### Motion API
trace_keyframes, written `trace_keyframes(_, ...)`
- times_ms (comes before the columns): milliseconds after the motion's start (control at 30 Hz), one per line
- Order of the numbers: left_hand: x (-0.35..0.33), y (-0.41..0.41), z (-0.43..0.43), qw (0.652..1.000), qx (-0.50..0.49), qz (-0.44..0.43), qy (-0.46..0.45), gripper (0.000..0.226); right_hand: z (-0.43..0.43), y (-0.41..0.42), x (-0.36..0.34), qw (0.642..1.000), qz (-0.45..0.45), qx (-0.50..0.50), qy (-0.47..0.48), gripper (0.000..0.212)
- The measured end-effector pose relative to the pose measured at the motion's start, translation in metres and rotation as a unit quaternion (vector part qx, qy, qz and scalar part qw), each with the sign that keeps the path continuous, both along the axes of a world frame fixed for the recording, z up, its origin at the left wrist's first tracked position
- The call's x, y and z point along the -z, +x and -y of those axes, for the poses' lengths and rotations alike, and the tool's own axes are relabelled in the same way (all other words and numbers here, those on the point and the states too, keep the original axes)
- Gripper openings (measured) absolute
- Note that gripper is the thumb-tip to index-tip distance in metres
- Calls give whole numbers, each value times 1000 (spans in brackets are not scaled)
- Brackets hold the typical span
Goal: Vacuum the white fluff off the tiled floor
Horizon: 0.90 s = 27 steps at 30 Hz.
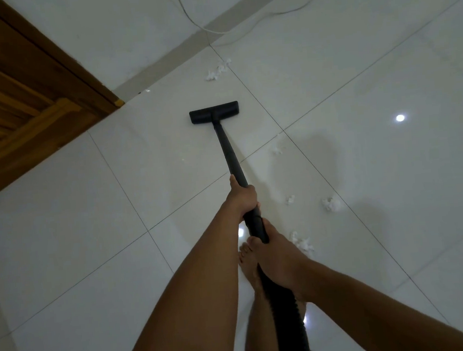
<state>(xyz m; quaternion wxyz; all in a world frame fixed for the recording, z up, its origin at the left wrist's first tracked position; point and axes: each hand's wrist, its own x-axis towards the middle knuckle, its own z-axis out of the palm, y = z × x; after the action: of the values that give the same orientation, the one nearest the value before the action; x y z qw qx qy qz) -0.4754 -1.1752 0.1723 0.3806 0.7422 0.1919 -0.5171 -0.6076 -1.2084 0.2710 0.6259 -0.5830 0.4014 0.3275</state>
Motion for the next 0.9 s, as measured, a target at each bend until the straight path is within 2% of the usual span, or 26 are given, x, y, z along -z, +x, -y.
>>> trace_keyframes(467, -21, -133, -40, 1000, 6, -21, 2, 73, -41, -129, -24, 996, -36, 53, 62, 49)
trace_keyframes(700, -14, -184, -73, 1000, 0, -23, 4, 73, -73, -179, -16, 994, -69, 61, 58, 55)
trace_keyframes(900, -22, -237, -112, 999, -8, -37, -12, 73, -115, -232, -23, 991, -77, 86, 65, 49)
